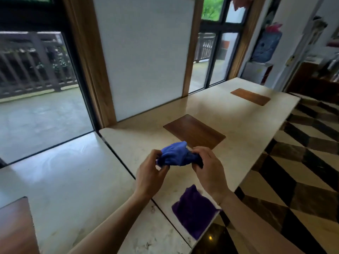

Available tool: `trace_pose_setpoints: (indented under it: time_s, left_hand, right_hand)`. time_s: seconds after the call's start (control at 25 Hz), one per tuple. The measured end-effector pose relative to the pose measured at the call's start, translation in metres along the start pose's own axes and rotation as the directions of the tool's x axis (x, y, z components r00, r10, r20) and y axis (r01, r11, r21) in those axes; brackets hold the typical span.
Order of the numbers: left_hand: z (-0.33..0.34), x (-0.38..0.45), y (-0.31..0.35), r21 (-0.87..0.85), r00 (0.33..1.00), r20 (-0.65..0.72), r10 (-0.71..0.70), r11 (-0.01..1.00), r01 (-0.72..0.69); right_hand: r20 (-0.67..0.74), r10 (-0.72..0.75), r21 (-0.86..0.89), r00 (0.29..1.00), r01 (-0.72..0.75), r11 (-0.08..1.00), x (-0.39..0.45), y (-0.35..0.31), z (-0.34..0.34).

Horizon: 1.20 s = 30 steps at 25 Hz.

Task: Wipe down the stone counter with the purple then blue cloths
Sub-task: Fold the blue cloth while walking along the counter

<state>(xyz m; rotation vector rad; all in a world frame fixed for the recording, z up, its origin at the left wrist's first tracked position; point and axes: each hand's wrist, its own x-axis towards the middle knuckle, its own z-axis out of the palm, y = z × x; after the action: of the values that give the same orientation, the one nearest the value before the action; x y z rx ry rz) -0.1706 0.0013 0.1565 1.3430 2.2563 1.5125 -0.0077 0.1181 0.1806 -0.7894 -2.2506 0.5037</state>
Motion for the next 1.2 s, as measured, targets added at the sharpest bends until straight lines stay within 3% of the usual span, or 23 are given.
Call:
trace_pose_setpoints:
  time_s: [0.24, 0.4, 0.68, 0.92, 1.12, 1.2]
  left_hand:
    - [0.001, 0.025, -0.046, 0.121, 0.979, -0.069, -0.192, 0.972, 0.200]
    - [0.011, 0.023, -0.070, 0.226, 0.965, -0.109, -0.239, 0.939, 0.258]
    - [0.054, 0.016, -0.097, 0.566, 0.946, -0.062, -0.317, 0.770, 0.295]
    - [0.107, -0.009, -0.108, 0.773, 0.892, 0.053, -0.449, 0.584, 0.248]
    - [0.122, -0.021, -0.103, 0.807, 0.785, 0.112, -0.609, 0.517, 0.285]
    - [0.119, -0.028, -0.095, 0.785, 0.785, 0.091, -0.613, 0.529, 0.323]
  right_hand:
    - [0.151, -0.078, 0.013, 0.985, 0.077, 0.997, 0.065, 0.025, 0.062]
    - [0.295, -0.143, 0.047, 0.945, 0.135, 0.990, 0.084, 0.046, 0.104]
    - [0.438, -0.241, 0.105, 0.866, 0.217, 0.971, 0.091, 0.100, 0.155]
    - [0.623, -0.355, 0.146, 0.697, 0.343, 0.928, 0.074, 0.164, 0.176]
    - [0.761, -0.345, 0.141, 0.549, 0.380, 0.914, 0.067, 0.185, 0.170]
    - [0.784, -0.356, 0.129, 0.508, 0.427, 0.895, 0.069, 0.180, 0.161]
